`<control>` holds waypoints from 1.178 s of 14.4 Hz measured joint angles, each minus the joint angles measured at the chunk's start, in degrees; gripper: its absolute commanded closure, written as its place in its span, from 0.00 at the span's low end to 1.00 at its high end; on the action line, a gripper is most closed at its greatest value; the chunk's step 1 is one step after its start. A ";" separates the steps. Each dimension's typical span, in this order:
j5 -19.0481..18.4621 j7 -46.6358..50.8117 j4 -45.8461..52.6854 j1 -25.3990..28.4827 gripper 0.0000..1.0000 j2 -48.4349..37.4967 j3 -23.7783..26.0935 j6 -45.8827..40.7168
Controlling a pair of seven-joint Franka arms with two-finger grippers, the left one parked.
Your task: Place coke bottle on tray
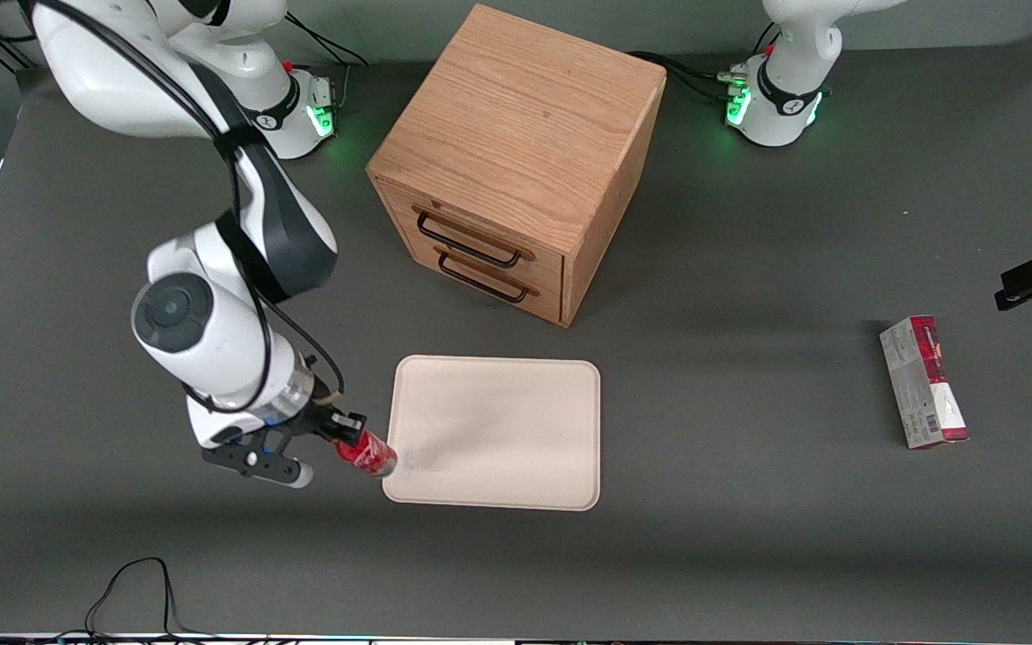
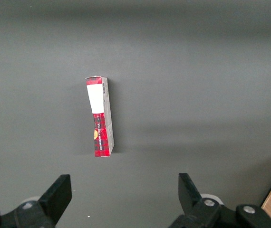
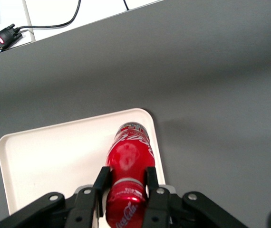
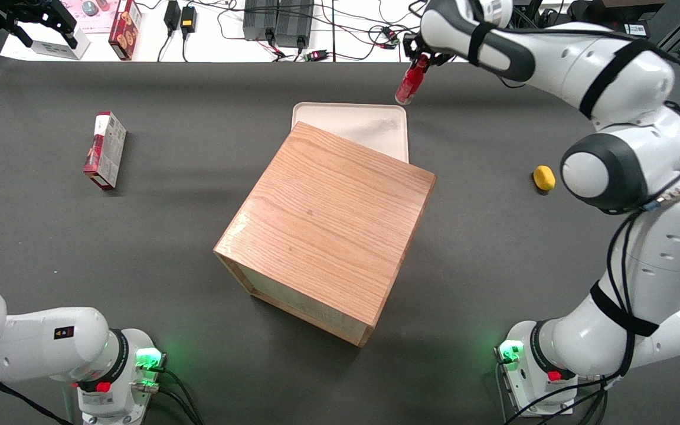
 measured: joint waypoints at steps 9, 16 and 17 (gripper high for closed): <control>-0.02 0.00 0.47 0.68 1.00 6.14 0.19 4.10; -0.02 0.00 0.66 0.79 0.00 7.02 0.39 6.94; -0.02 -0.01 0.58 0.78 0.00 6.33 0.36 7.00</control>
